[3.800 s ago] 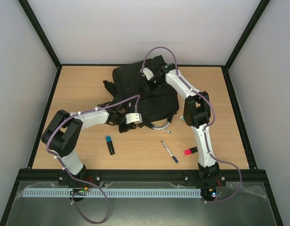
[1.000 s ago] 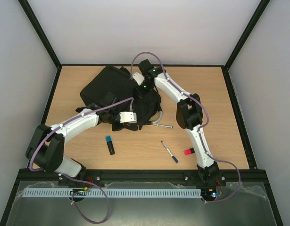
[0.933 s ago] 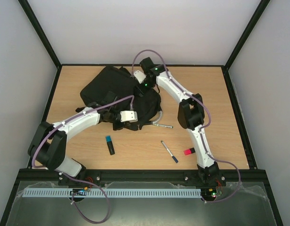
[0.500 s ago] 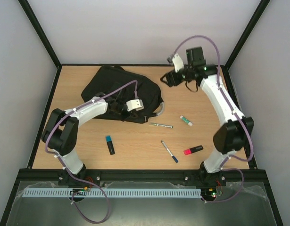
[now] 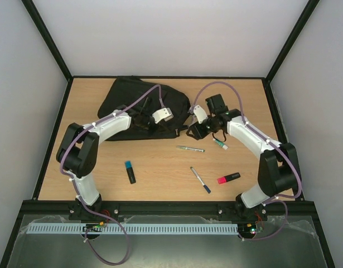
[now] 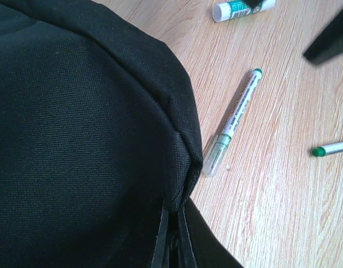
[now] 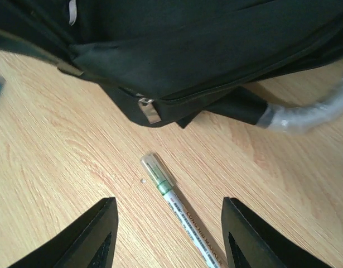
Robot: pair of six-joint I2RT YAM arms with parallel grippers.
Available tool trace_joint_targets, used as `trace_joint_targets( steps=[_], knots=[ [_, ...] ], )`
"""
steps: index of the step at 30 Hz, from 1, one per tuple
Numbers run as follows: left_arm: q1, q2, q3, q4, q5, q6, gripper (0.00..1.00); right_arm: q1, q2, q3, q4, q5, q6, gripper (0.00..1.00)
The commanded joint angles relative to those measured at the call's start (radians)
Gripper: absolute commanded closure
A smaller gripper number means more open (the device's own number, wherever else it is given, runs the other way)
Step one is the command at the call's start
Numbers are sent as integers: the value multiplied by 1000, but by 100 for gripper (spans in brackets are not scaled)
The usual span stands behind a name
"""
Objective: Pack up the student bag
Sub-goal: Adjust the student bag at the center of the board, then zip the student bag at the center of the board.
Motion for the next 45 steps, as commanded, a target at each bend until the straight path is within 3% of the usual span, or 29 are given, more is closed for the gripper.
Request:
trace_joint_targets(
  steps=[1,11,29,32,37,45],
  knots=[
    [7,28,51,64,50,-45,98,56,-17,-48,107,72,-33,49],
    [8,12,56,22,81,-2,98,113,106,-1,200,88,-108,52],
    [19,7,68,21,98,-8,98,167,262,73,259,67,-87,53],
    [20,8,69,20,97,-3,98,167,273,68,262,60,-86,59],
    [21,6,66,13,93,10,98,167,279,72,254,54,-95,78],
    [25,1,61,-2,89,35,98,164,252,73,191,103,-139,78]
  ],
)
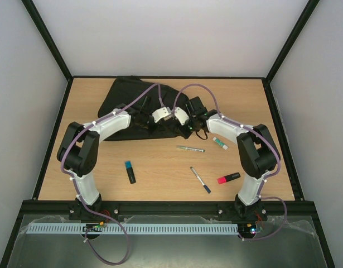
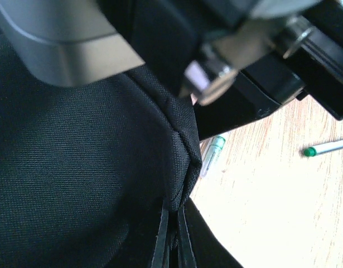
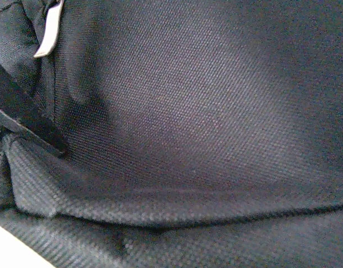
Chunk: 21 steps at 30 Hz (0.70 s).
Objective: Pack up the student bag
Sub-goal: Zip the student bag at the center of the board.
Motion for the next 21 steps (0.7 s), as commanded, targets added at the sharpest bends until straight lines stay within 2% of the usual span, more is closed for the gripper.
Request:
trace_joint_targets(
  steps=[1,5,10,21],
  knots=[
    [13,-26,39,9,38,27,98,6,-15,17,-80,13,-48,77],
    [13,-23,41,8,37,33,98,7,-26,13,-105,5,-62,78],
    [13,-26,37,5,37,41,98,7,-38,13,-124,3,-73,84],
    [13,-22,44,-4,29,68,98,7,-54,9,-162,-10,-82,83]
  ],
)
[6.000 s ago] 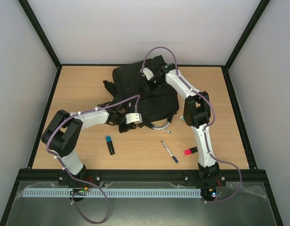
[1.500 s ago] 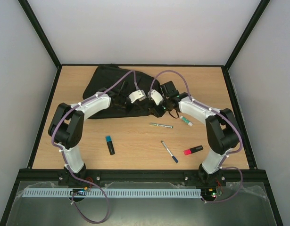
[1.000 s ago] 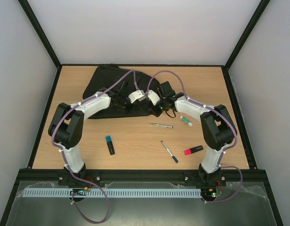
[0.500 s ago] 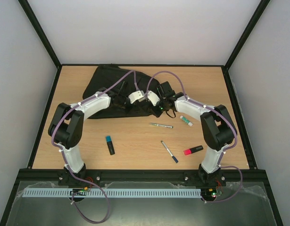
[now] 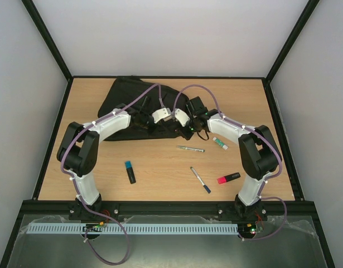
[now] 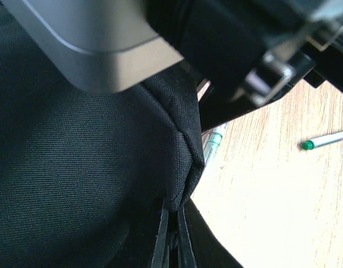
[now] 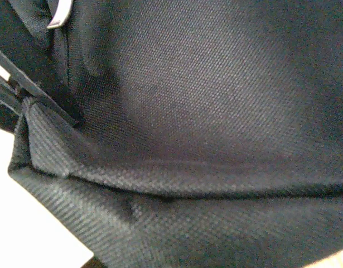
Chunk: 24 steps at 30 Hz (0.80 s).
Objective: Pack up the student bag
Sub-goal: Zip the student bag at the center of the board.
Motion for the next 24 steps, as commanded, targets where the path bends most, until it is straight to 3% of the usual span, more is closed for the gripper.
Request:
trace_joint_targets(
  steps=[1,3,6,12,15,20,24],
  knots=[
    [11,-22,43,9,18,28,98,6,-31,6,-99,-13,-20,83],
    [10,-25,42,7,16,30,98,6,-29,10,-104,-23,-27,80],
    [10,-29,40,3,17,33,98,7,-26,12,-110,-36,-37,66],
    [10,-27,41,2,18,34,98,7,-1,5,-70,-10,-22,66],
    [11,-27,43,0,17,35,98,7,11,12,-54,4,-22,69],
    [12,-27,42,-4,13,42,98,6,22,30,-62,7,-34,86],
    [12,-27,40,-5,14,42,98,6,1,16,-65,20,-33,92]
  ],
)
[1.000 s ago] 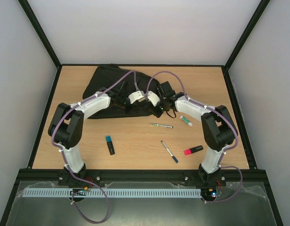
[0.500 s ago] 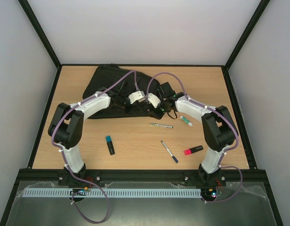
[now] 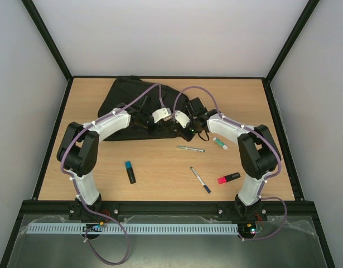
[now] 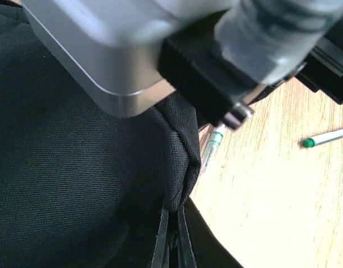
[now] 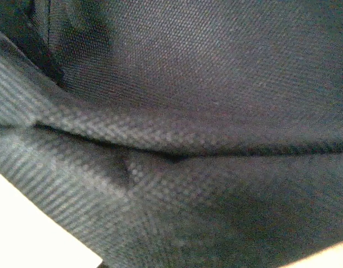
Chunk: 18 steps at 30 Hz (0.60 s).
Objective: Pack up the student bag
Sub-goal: Zip the student bag at the center of the board.
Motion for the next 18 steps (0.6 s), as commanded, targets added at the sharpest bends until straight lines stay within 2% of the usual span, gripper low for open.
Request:
trace_joint_targets(
  steps=[1,7,11,15,18],
  knots=[
    [12,-27,29,9,18,19,98,7,-13,13,-26,-1,-7,92],
    [16,-18,29,8,20,21,98,5,-60,-10,-41,12,2,99],
    [16,-14,30,9,22,21,98,5,-84,-22,-44,7,8,98],
    [16,-10,34,12,25,14,98,6,-82,-12,-27,-14,29,80],
    [16,-11,35,13,25,10,98,7,-58,4,-25,-25,28,71]
  ],
)
